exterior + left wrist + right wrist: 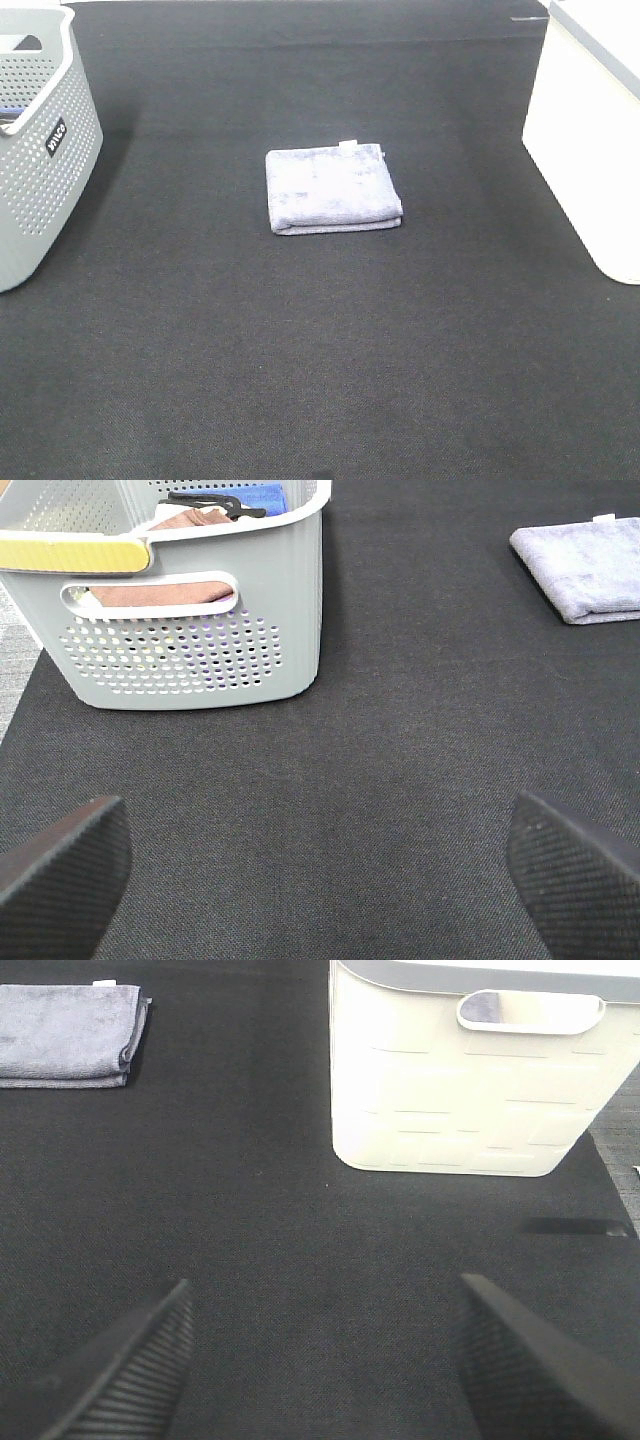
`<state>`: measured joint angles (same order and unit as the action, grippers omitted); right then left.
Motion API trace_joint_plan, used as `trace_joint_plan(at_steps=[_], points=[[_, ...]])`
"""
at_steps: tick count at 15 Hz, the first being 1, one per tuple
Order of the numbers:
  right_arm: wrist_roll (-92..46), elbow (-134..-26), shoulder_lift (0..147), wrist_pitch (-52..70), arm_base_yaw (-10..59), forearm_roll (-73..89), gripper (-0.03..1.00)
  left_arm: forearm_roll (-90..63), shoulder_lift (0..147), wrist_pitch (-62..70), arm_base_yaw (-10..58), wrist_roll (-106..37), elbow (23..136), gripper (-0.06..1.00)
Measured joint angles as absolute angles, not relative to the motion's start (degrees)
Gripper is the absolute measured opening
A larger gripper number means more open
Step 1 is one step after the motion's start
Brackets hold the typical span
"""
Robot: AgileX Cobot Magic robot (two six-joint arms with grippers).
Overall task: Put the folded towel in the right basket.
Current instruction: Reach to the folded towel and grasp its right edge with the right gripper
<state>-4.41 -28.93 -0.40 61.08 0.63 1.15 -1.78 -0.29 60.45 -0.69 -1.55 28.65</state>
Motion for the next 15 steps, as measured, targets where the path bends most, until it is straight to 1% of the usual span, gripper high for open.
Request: trace_joint_plan(at_steps=[15], points=[[-4.4,-28.9,-0.4,61.1,0.6,1.1,0.69,-1.8,-0.3,60.4,-0.7,-1.5,28.6,0.97]])
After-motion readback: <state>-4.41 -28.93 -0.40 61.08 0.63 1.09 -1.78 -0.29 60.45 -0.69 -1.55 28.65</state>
